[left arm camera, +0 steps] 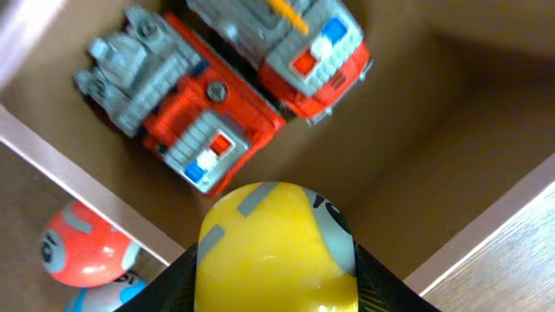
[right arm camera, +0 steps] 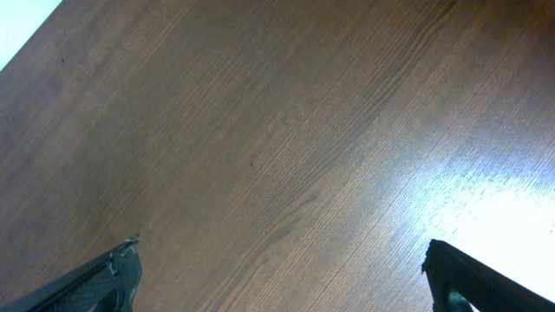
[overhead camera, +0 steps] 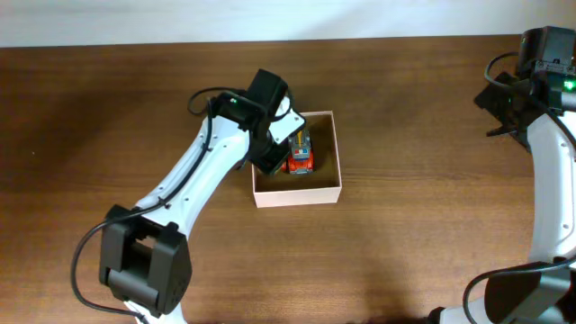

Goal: Pack container
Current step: 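Carry the yellow ball right and drop it into the box's front, then move the left gripper to the blue ball and grasp it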

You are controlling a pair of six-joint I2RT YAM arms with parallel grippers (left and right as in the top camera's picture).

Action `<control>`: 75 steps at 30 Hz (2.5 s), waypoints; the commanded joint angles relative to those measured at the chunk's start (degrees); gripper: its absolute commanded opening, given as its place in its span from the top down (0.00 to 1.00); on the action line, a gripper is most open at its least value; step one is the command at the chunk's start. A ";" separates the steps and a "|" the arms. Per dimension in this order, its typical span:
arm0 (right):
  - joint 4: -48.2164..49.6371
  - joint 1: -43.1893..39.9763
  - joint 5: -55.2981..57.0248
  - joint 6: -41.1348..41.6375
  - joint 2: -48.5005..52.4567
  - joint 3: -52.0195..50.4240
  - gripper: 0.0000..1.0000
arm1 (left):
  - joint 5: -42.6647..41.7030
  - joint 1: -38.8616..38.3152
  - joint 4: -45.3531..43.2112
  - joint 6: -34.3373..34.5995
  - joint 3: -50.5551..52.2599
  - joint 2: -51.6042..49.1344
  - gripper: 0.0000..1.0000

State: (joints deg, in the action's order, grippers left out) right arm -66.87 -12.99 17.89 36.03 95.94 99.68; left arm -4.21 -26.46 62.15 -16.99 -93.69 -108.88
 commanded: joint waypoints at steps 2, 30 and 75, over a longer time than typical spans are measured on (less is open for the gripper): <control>0.00 -0.15 0.11 0.44 -0.96 1.01 0.01 | 0.57 0.24 0.13 -0.81 1.84 -0.96 0.58; 0.00 -0.17 0.11 0.44 -0.96 1.01 0.01 | 7.23 6.27 -1.66 10.49 -2.62 0.35 0.20; 0.00 -0.15 0.11 0.44 -0.96 1.01 0.01 | 8.83 19.04 -18.25 8.07 21.92 2.82 0.00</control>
State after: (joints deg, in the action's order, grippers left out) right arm -66.87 -12.99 17.89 36.03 95.94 99.68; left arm 3.95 -7.79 45.15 -7.75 -73.34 -107.13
